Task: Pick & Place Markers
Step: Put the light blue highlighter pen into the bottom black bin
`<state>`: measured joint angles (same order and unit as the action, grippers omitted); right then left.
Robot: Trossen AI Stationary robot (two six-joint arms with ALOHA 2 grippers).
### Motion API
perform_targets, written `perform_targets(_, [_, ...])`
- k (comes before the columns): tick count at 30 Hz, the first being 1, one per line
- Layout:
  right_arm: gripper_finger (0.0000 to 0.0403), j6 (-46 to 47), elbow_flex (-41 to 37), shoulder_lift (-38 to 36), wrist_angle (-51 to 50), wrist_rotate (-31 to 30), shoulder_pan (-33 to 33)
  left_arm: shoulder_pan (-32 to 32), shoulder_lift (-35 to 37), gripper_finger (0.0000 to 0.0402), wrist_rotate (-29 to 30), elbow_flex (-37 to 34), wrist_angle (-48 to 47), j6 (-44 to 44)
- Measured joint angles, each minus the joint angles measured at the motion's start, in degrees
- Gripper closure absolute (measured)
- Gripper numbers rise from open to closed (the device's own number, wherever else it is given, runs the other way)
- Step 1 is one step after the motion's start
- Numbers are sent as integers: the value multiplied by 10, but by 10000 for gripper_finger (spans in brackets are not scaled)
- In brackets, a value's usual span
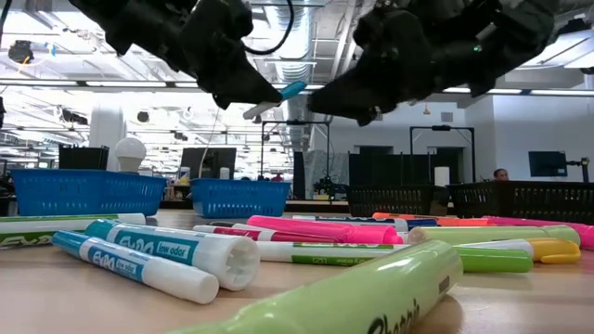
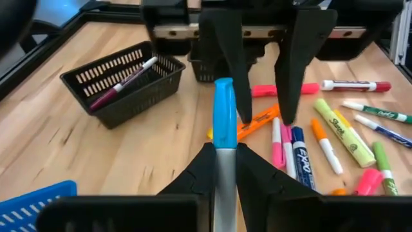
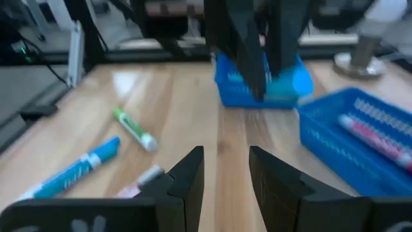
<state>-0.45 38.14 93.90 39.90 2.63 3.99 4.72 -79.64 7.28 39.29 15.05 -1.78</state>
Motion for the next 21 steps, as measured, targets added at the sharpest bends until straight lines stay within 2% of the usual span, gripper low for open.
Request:
perform_targets(8, [290,0,44,42,25,0,-11,17,0,362,0,1,15,0])
perform_targets(21, [290,0,56,48,21,0,-16,17,1,361,1,0,9,0])
